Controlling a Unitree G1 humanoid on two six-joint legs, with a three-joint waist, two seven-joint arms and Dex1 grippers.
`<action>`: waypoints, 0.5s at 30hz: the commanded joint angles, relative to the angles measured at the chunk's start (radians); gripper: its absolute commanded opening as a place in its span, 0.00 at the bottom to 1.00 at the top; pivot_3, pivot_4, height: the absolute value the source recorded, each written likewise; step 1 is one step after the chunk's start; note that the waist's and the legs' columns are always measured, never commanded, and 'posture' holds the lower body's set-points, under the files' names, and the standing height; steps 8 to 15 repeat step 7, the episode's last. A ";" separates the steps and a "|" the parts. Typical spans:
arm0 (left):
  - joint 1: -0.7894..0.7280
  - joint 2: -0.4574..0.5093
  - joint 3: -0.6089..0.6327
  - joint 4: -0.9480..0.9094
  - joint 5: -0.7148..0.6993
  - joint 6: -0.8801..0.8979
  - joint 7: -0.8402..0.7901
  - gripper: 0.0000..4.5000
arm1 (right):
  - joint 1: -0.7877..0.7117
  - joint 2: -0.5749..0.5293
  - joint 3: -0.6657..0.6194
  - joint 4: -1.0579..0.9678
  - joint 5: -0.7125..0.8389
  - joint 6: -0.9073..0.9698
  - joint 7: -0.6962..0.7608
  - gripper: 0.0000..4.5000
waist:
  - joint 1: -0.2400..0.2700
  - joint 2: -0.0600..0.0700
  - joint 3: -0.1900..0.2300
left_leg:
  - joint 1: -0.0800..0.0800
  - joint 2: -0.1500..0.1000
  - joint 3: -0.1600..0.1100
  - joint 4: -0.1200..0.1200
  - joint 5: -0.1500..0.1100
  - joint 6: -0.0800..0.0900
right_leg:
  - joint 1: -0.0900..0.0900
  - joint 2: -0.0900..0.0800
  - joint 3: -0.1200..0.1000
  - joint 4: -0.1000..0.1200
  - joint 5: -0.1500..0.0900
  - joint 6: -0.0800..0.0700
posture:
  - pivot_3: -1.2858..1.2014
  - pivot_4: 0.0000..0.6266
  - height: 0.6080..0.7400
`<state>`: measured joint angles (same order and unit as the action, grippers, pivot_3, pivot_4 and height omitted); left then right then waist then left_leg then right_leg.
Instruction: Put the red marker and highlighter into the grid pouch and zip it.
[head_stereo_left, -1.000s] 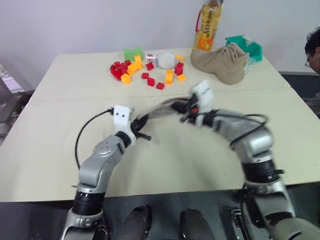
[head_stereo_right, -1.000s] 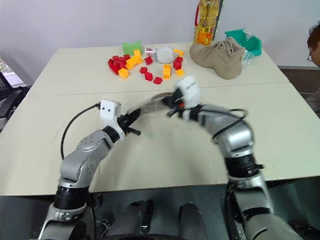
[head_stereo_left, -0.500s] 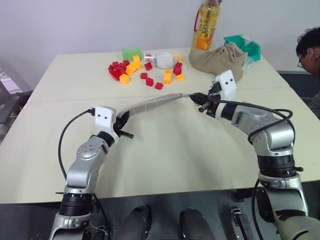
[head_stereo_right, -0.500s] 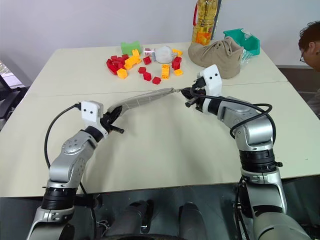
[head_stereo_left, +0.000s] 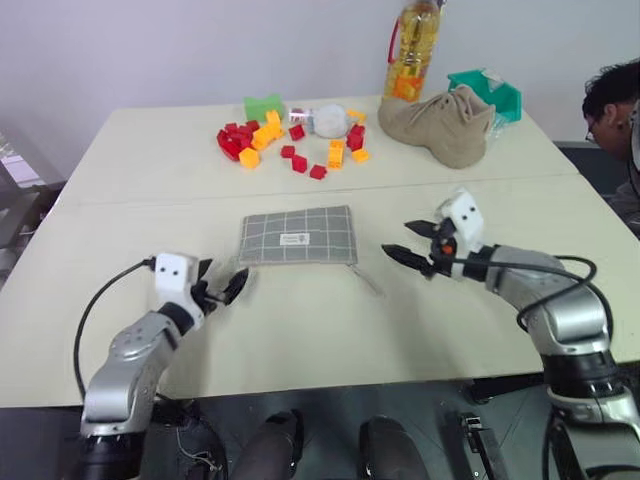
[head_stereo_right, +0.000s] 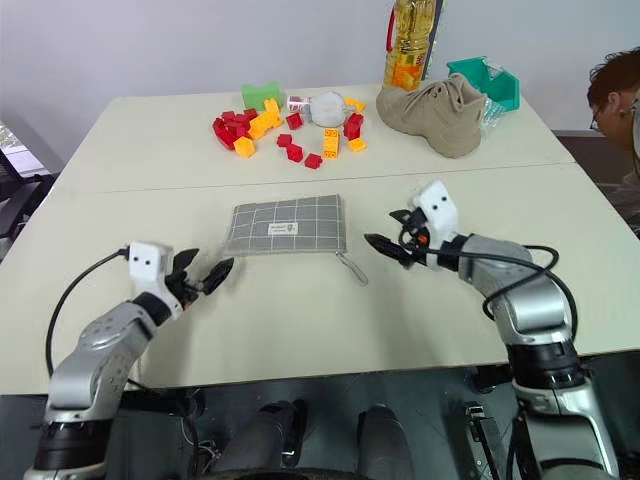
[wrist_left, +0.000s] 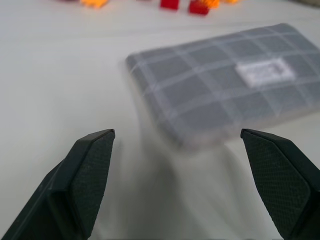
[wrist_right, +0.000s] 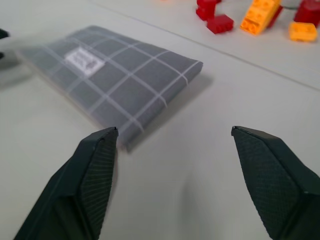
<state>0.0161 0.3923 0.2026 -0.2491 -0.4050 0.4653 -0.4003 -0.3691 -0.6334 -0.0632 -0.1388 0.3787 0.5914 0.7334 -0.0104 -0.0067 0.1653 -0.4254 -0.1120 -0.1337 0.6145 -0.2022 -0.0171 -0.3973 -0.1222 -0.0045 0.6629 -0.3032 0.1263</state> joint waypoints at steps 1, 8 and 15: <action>0.032 0.012 0.055 -0.053 -0.011 -0.015 0.006 0.99 | 0.026 -0.026 -0.062 -0.006 -0.014 -0.094 0.009 0.86 | 0.001 0.000 0.000 | 0.000 0.000 0.000 0.000 0.000 0.000 | 0.000 0.000 0.000 0.000 0.000 0.000 | 0.52 0.24 1.00; 0.071 0.016 0.071 -0.050 0.014 -0.039 0.011 0.99 | 0.054 -0.023 -0.080 0.044 -0.025 -0.139 0.000 0.86 | 0.001 0.000 0.000 | 0.000 0.000 0.000 0.000 0.000 0.000 | 0.000 0.000 0.000 0.000 0.000 -0.001 | 0.52 0.24 1.00; 0.071 0.016 0.071 -0.050 0.014 -0.039 0.011 0.99 | 0.054 -0.023 -0.080 0.044 -0.025 -0.139 0.000 0.86 | 0.001 0.000 0.000 | 0.000 0.000 0.000 0.000 0.000 0.000 | 0.000 0.000 0.000 0.000 0.000 -0.001 | 0.52 0.24 1.00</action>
